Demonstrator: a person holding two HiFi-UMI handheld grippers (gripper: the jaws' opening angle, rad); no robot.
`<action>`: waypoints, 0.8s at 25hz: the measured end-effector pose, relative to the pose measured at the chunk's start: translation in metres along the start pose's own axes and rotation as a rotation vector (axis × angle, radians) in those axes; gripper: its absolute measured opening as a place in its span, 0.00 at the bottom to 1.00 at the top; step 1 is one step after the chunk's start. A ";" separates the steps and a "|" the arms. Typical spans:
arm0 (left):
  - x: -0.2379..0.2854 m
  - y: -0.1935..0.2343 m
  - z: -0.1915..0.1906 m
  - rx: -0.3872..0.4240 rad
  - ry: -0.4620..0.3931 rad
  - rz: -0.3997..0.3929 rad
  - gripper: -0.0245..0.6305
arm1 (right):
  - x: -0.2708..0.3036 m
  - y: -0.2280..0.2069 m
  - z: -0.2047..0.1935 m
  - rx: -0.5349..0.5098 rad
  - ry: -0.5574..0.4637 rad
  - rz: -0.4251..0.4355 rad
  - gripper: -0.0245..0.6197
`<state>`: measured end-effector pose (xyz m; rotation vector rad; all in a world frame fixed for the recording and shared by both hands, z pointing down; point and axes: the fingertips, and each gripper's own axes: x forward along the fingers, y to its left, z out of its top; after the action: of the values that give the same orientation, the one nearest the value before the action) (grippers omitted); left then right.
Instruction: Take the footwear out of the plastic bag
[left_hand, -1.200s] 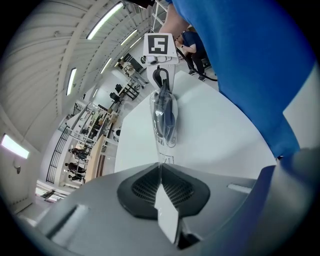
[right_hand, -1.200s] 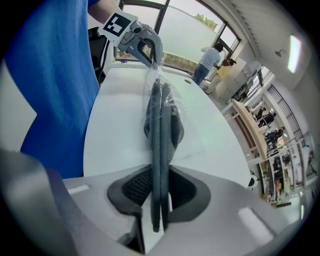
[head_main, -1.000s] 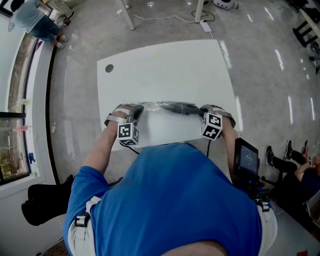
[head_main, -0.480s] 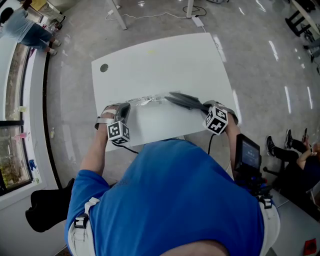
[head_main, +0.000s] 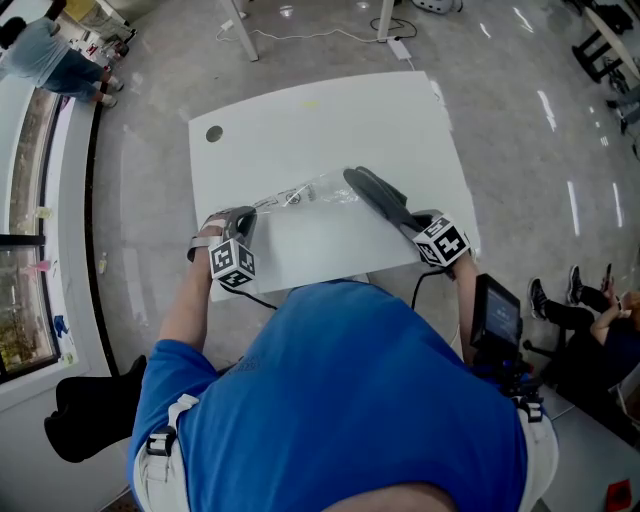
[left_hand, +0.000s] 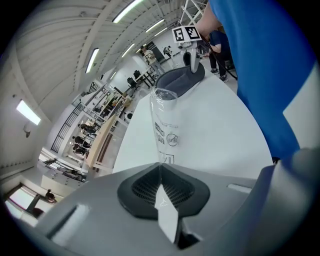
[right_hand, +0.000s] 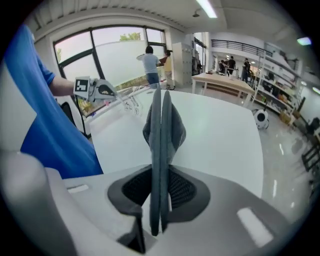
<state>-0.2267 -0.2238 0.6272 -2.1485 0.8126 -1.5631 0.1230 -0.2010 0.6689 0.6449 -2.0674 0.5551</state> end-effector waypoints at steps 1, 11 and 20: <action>0.000 0.001 -0.001 -0.014 0.002 -0.005 0.05 | 0.000 -0.001 0.001 0.053 -0.021 0.016 0.15; -0.005 -0.008 0.001 -0.106 -0.002 -0.206 0.05 | 0.003 -0.012 0.004 0.466 -0.167 0.147 0.15; 0.004 -0.013 0.008 -0.109 0.033 -0.317 0.05 | 0.007 -0.028 -0.009 0.657 -0.202 0.132 0.17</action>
<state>-0.2152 -0.2165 0.6357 -2.4314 0.6010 -1.7445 0.1427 -0.2190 0.6839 0.9706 -2.1157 1.3193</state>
